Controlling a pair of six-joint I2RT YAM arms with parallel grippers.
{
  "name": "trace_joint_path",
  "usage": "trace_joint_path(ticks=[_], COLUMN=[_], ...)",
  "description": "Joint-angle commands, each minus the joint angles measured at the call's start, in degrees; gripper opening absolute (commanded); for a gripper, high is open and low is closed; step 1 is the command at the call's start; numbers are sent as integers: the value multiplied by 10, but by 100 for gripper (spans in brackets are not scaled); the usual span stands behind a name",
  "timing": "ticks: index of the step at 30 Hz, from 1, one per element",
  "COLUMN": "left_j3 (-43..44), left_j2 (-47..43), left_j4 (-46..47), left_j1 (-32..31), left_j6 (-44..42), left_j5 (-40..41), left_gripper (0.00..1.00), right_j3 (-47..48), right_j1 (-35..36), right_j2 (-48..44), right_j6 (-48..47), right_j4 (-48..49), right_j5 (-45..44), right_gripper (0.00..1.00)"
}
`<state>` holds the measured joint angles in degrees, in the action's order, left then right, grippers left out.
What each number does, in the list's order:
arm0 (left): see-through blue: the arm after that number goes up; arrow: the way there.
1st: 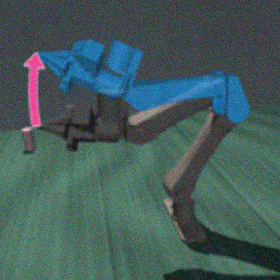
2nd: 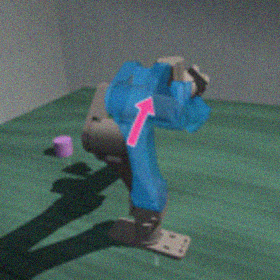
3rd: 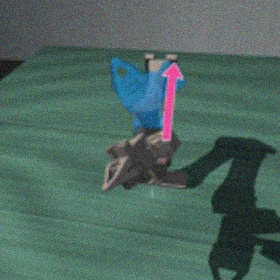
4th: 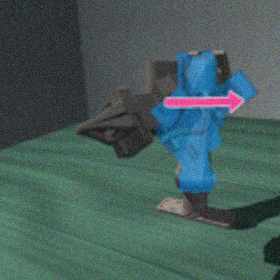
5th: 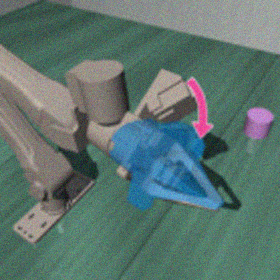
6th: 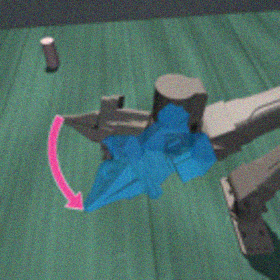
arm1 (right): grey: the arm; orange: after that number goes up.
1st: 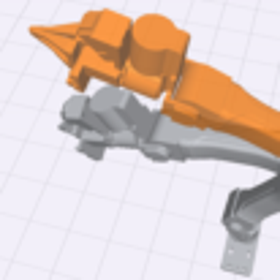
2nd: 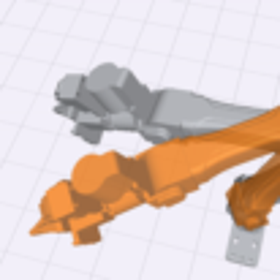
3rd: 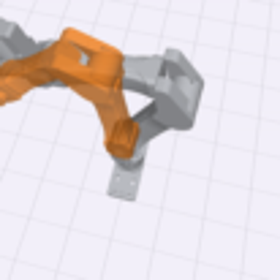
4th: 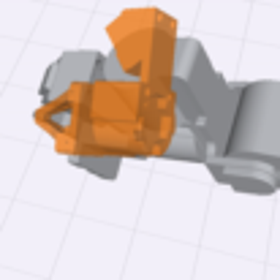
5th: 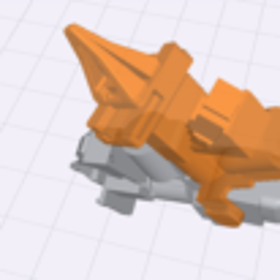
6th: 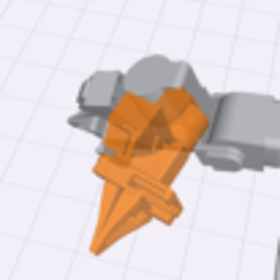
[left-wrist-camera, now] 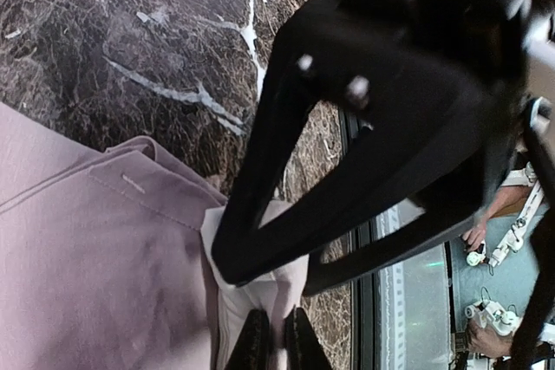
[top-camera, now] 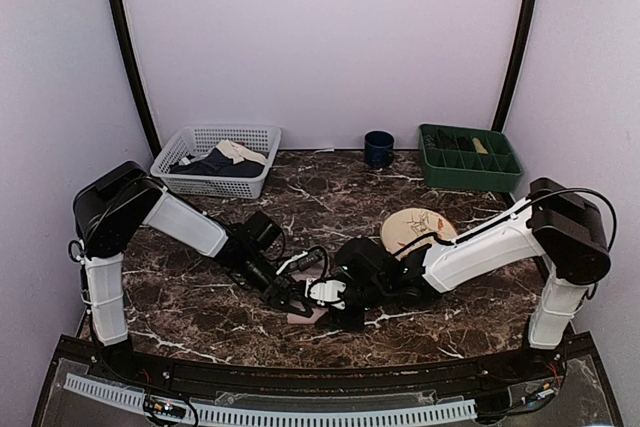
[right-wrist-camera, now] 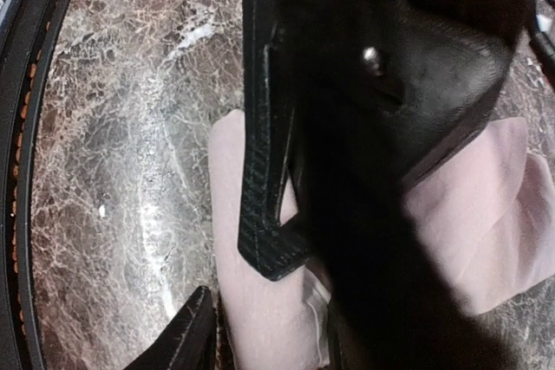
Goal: Roll the underwear
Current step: Roll the underwear at the center of the board.
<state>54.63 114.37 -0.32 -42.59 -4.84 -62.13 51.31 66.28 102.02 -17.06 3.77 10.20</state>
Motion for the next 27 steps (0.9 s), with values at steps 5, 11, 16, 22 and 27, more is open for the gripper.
trace_joint_path(ticks=[5, 11, 16, 22, 27], left_j3=[-9, -55, -109, -210, -256], left_j2=[-2, -95, -238, -402, -479], left_j4=[-42, 2, 52, 129, 113], left_j1=[6, 28, 38, 34, 0], left_j6=[2, 30, 47, 23, -29], left_j5=[50, 108, 222, 314, 367], left_gripper=[10, 39, 68, 72, 69], right_j3=[10, 4, 8, 34, 46], right_j1=[9, 2, -28, -83, -109], right_j2=[21, 22, 44, 90, 119], right_j6=[-14, 19, 76, 141, 182], right_j4=[1, -33, -36, -44, -36], right_j5=[-8, 85, 185, 323, 406], right_gripper=[0, 0, 0, 0, 0])
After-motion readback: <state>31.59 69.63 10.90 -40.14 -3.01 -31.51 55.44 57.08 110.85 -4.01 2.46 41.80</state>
